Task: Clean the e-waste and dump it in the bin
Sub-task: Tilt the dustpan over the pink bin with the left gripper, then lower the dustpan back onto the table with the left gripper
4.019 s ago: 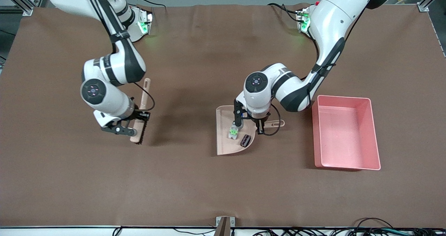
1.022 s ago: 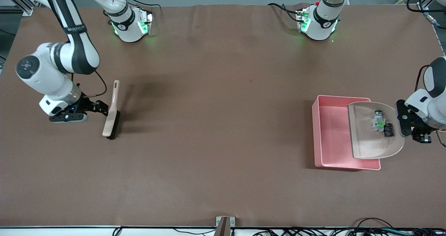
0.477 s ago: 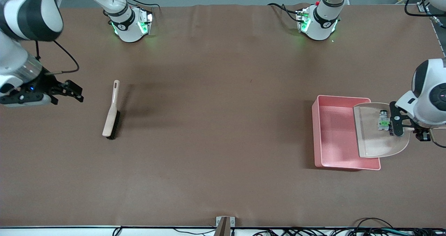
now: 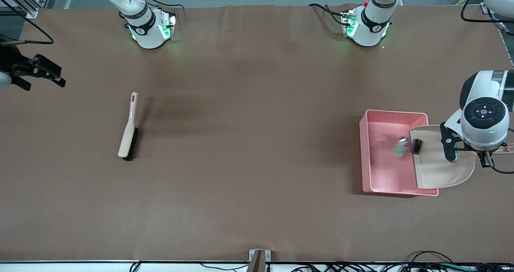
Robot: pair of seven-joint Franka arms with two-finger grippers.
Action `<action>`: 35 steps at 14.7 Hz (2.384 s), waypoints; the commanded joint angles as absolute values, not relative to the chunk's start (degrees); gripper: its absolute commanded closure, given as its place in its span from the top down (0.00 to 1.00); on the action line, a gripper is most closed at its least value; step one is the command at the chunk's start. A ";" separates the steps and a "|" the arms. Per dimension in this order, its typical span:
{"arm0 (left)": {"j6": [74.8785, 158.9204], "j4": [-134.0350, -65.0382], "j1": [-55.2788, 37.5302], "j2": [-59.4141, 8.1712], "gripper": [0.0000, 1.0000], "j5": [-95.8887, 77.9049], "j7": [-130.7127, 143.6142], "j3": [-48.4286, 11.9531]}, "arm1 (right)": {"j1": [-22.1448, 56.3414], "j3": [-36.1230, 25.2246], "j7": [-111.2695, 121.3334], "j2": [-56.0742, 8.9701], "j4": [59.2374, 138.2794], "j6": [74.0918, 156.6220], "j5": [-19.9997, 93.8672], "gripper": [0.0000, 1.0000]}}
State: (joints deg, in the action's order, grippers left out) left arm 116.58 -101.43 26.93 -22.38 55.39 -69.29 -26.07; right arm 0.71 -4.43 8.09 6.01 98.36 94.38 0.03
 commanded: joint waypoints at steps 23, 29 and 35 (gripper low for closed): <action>113.74 -90.09 1.25 -27.85 0.05 48.43 -44.74 -37.62 | -1.84 -2.73 7.22 0.88 88.42 90.53 1.49 1.00; 112.68 -90.96 -1.49 -37.35 0.05 42.01 -42.72 -37.71 | -1.50 -2.64 2.11 0.70 87.90 88.33 0.97 1.00; 112.68 -93.34 -5.44 -40.86 0.05 41.84 -32.02 -37.44 | -1.58 -2.99 1.14 0.62 87.10 90.26 1.49 1.00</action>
